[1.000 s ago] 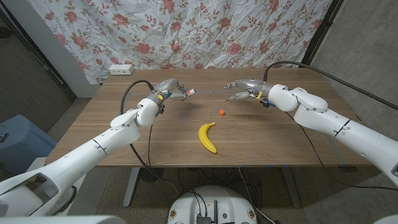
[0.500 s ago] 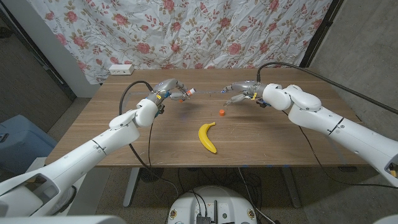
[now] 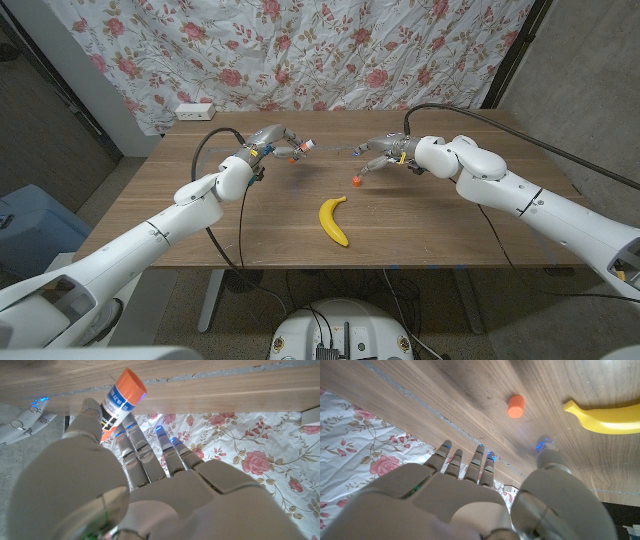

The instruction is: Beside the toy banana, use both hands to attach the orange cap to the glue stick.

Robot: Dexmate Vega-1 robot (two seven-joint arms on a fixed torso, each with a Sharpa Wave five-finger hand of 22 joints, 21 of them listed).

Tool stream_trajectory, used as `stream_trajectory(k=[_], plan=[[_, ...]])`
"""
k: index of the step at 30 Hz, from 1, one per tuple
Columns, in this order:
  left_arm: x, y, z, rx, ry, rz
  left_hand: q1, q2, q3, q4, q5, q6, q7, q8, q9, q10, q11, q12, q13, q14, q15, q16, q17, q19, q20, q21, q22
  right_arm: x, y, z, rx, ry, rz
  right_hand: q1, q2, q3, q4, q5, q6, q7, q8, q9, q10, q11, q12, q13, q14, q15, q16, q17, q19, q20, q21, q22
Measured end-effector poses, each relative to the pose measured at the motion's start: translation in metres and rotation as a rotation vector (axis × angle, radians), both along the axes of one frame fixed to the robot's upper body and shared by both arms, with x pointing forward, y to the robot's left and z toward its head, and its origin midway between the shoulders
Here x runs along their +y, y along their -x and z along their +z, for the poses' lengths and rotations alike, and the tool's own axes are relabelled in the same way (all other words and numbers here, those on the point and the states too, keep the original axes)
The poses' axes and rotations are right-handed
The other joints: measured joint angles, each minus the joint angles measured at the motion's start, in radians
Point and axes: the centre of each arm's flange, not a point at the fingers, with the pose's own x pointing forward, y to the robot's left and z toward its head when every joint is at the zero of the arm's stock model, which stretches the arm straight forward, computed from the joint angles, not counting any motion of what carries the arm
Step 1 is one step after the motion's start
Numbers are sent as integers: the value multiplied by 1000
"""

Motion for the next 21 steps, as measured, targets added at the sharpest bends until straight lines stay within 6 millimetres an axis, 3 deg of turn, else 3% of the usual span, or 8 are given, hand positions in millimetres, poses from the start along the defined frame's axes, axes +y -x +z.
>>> stream_trajectory(k=[4,19,21], plan=[[1,0,2,0,-2,-2,0,0,0,0,0,1,1,1,-1,0,0,0,0,0,0,0,0,0,0,0,0,2,-2,-2,2,16,-2,29,0,0,0,0,5,5,0,0,7,0,8,0,3,-3,0,0,1,-2,0,0],[0,-3,0,14,-8,-6,-3,2,0,0,1,1,1,1,-1,2,-2,-1,0,-7,3,0,0,0,0,0,0,8,-13,-8,-1,79,-13,30,1,10,1,-6,12,-2,0,0,37,-9,8,0,27,-9,7,0,5,-5,0,0],[0,-4,0,17,-9,-6,-3,2,0,0,1,1,1,1,-1,2,-1,-1,0,-7,3,0,0,0,0,0,0,10,-15,-10,-2,87,-14,44,-12,10,1,-6,21,-4,0,0,37,-9,8,0,27,-9,7,0,5,-5,0,0]])
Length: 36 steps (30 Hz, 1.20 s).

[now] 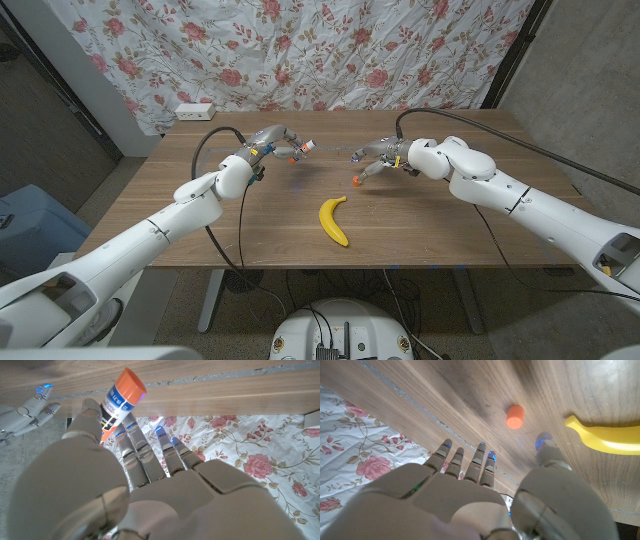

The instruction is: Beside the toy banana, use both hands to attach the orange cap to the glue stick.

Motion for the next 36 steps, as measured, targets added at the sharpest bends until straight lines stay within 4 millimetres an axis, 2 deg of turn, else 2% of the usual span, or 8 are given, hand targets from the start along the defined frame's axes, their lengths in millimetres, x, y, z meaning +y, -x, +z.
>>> stream_trajectory(k=[3,11,19,21,28,36], plan=[[0,-1,0,3,-2,1,0,0,-2,2,0,0,0,-2,0,0,0,0,0,0,0,0,0,0,0,0,0,2,-2,-2,0,9,1,1,-1,0,0,0,0,0,6,0,6,5,0,0,3,-3,0,0,7,-7,0,0],[-1,-3,1,7,-5,0,0,0,-4,4,0,0,0,-5,0,0,0,5,0,0,0,1,0,-2,-2,0,0,6,-6,-9,-4,31,-2,6,5,0,0,-4,11,-11,6,0,29,-7,0,0,23,-16,8,0,17,-5,4,0],[-2,-4,2,9,-10,2,-7,1,-4,4,0,0,0,-4,0,0,0,5,0,0,0,1,0,-2,-2,0,0,8,-9,-16,-5,47,-4,13,-2,0,0,-4,20,-12,6,0,41,-9,0,0,40,-22,8,0,25,-11,4,0],[-2,-4,2,10,-11,3,-7,1,-4,4,0,0,0,-4,0,0,0,5,0,0,0,1,0,-2,-2,0,0,9,-11,-18,-1,48,-5,27,5,0,0,-4,24,-16,10,0,45,-13,0,0,46,-28,13,0,29,-14,4,0],[-3,-5,2,12,-11,6,-8,0,-4,4,0,0,0,-4,0,0,0,5,1,0,0,1,0,-2,-2,0,0,11,-14,-19,-21,67,-6,43,-12,0,0,-4,40,-33,14,0,71,-28,0,0,62,-44,17,0,50,-21,4,0],[-2,-6,1,15,-12,8,-14,6,-5,4,-1,0,0,-4,0,0,0,5,0,0,0,1,0,-2,-2,0,0,11,-16,-22,-30,76,-10,62,-14,0,0,1,77,-50,21,0,116,-45,7,0,87,-58,20,-5,61,-25,4,0]])
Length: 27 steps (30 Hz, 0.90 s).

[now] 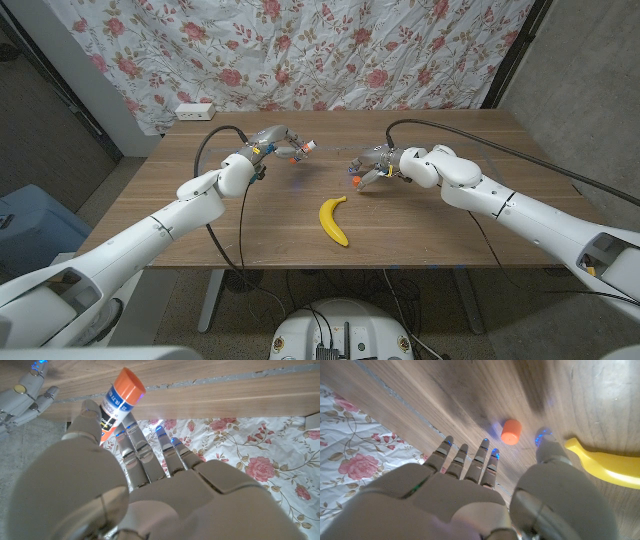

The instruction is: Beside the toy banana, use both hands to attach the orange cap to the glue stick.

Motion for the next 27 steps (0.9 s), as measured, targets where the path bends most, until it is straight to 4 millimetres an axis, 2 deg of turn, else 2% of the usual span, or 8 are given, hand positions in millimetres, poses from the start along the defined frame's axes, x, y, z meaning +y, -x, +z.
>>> stream_trajectory(k=[6,11,13,21,25,27], plan=[[1,0,0,2,0,2,0,0,-3,3,0,0,0,0,0,0,0,-1,0,0,0,0,0,0,0,0,0,0,-1,0,-14,0,-4,22,-12,0,0,8,33,-7,12,0,29,-18,0,0,16,-2,4,0,4,-4,0,0],[2,-1,-1,6,0,3,0,0,-3,3,0,0,0,0,0,0,0,-1,0,0,0,0,0,0,0,0,0,-1,-2,-3,-19,-3,-8,33,-1,0,0,8,46,-16,12,0,43,-25,0,-2,24,-2,4,0,3,-4,0,-2],[2,-1,-2,9,0,4,0,0,-3,3,0,0,0,0,0,0,0,-1,-1,0,0,0,0,0,0,0,0,-2,-3,-3,-26,-4,-9,43,-12,0,0,15,58,-18,16,0,52,-30,0,-2,29,-4,4,0,7,-7,0,-2],[3,-2,-4,14,-1,4,0,0,-3,3,1,0,0,-1,0,0,0,-2,3,0,0,0,0,0,0,0,0,-3,-6,-7,-44,-4,-11,76,-16,-1,0,32,98,-21,29,5,101,-33,0,-2,62,0,6,0,19,-18,0,-2],[3,-3,-4,16,-1,5,0,0,-3,3,1,0,0,-1,0,0,0,-4,5,-3,-3,0,0,0,0,0,0,-4,-7,-8,-55,-6,-9,87,-6,-6,6,40,129,-20,39,7,137,-34,0,-2,88,-3,15,0,36,-21,0,-2],[3,-3,-4,15,-2,5,0,0,-3,3,1,0,0,-1,0,0,0,0,5,-4,-4,0,0,0,0,0,0,-4,-7,-9,-61,-7,-6,93,-12,-8,8,40,138,-21,41,10,149,-32,0,-2,93,-5,15,0,38,-24,0,-2]])
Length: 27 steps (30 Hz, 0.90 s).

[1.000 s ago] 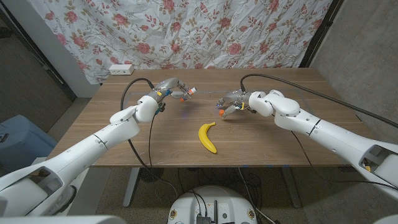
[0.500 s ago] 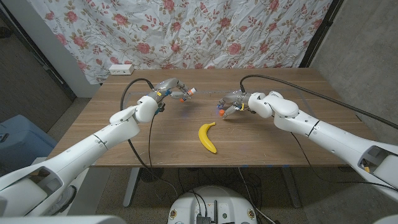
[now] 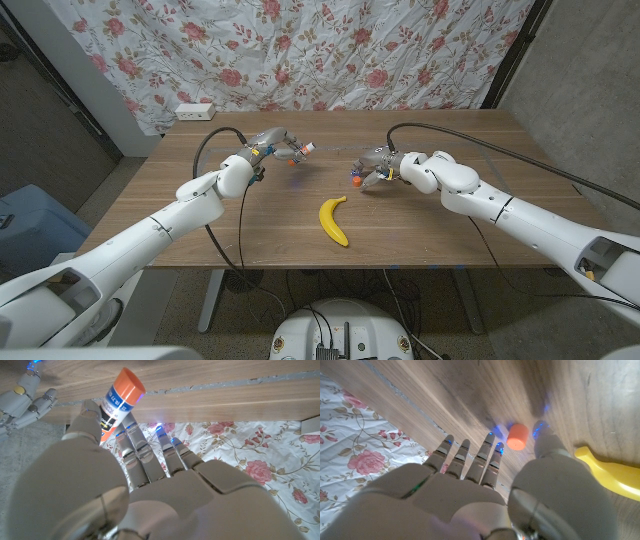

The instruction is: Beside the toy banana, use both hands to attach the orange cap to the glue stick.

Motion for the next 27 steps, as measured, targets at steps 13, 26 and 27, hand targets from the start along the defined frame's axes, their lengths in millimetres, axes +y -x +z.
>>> stream_trajectory(k=[13,26,27], plan=[[-1,-1,0,2,-4,1,0,0,0,0,0,0,0,0,0,0,0,0,0,0,0,0,0,0,0,0,0,0,-1,-3,-28,-6,20,22,-1,-17,3,22,82,-2,28,0,71,-2,0,0,51,1,6,3,26,-12,0,0],[-1,2,-3,1,-10,8,0,0,0,0,-1,0,0,0,0,0,0,0,-1,0,0,0,0,0,0,0,0,2,-2,-5,-56,-14,45,37,13,-28,5,33,140,-3,47,5,127,-7,-7,0,92,-1,11,3,48,-27,0,0],[-1,2,-3,1,-10,9,0,0,0,0,-1,0,0,0,0,0,0,0,-1,0,0,0,0,0,0,0,0,2,-2,-6,-55,-14,45,37,13,-28,5,33,148,-3,49,5,135,-8,-7,0,92,-2,11,3,49,-28,0,0]])
